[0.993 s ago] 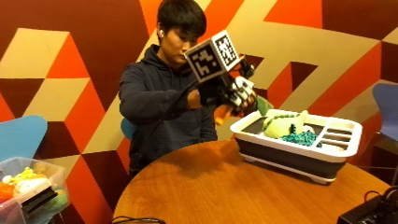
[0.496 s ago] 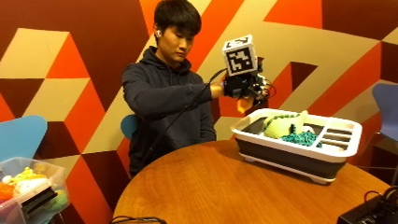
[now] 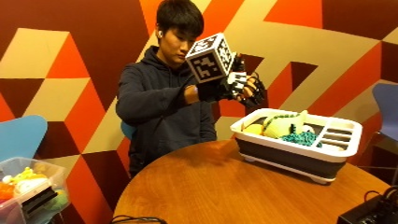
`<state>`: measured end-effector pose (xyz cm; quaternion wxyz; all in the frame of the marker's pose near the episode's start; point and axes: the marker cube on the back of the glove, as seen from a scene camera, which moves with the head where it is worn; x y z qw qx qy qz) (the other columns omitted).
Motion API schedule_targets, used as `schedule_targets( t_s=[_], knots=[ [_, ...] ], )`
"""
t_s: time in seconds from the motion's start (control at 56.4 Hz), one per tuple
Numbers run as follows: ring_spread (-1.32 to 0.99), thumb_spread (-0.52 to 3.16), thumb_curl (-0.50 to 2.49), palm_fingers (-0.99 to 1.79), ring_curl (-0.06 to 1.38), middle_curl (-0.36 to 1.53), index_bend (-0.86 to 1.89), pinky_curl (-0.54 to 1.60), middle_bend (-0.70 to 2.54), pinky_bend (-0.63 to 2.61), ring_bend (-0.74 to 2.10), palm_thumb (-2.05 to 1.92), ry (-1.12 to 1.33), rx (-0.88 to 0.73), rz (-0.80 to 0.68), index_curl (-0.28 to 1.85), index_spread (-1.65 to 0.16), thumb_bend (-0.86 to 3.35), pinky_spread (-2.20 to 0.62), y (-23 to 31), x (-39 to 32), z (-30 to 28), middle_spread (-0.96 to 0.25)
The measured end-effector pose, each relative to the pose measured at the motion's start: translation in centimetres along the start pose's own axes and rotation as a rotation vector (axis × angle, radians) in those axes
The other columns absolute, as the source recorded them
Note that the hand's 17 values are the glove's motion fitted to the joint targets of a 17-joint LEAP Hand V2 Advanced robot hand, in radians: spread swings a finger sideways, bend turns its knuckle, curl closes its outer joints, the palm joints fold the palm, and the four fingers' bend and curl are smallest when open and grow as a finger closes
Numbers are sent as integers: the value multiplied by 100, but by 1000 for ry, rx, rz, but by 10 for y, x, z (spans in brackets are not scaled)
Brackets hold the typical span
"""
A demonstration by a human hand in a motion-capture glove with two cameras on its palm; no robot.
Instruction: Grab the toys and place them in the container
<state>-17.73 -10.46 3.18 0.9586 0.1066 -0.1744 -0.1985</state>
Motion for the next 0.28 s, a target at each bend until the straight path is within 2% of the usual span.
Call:
schedule_targets(
  t_s=[0.284],
  knots=[
    [-23,134,42,35,42,57,32,40,73,76,107,5,-10,100,89,77,-24,-1,-4,52,58,-27,-9]
  ],
)
